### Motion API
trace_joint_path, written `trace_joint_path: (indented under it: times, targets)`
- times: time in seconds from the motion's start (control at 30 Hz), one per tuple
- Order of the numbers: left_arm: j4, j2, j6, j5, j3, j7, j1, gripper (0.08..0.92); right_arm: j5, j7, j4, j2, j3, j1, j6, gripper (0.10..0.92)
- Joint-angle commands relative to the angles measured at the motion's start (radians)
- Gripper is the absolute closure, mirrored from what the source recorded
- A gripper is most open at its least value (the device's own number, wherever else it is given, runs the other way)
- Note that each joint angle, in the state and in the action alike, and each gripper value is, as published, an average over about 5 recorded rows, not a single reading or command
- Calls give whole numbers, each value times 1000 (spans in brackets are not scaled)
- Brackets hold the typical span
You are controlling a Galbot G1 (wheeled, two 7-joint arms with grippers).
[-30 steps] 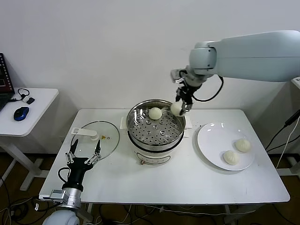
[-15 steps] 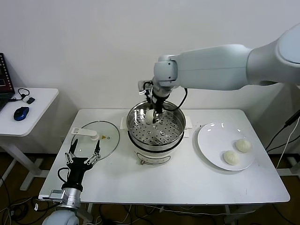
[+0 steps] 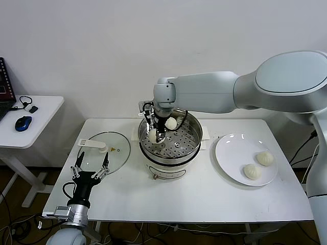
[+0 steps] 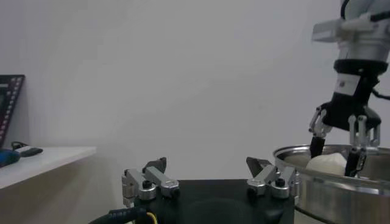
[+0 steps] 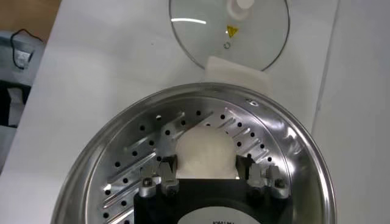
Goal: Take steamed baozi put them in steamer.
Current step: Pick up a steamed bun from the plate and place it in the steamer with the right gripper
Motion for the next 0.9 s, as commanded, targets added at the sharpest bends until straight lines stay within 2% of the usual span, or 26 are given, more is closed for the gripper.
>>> trace_joint_path:
  times: [0.03,0.57,0.63,0.77,0.9]
  targets:
    - [-1,-4,-4,1,-1,0,3,177,-37,1,-104,32,25,-82,-4,389]
    - [-11,-2,-8,0,-6,-1,8,177,-53,-2,-148,57,64,-116,-6,380]
    - [-12,-3,-8,0,-7,-1,9,177,-54,-1,-134,49,58,-105,-6,351]
    - [-16,-5,-8,0,-7,-1,11,177,-46,-7,-96,20,44,-62,-4,237]
    - [-20,-5,-6,0,-6,-1,12,177,-15,-16,-30,-19,18,10,5,205]
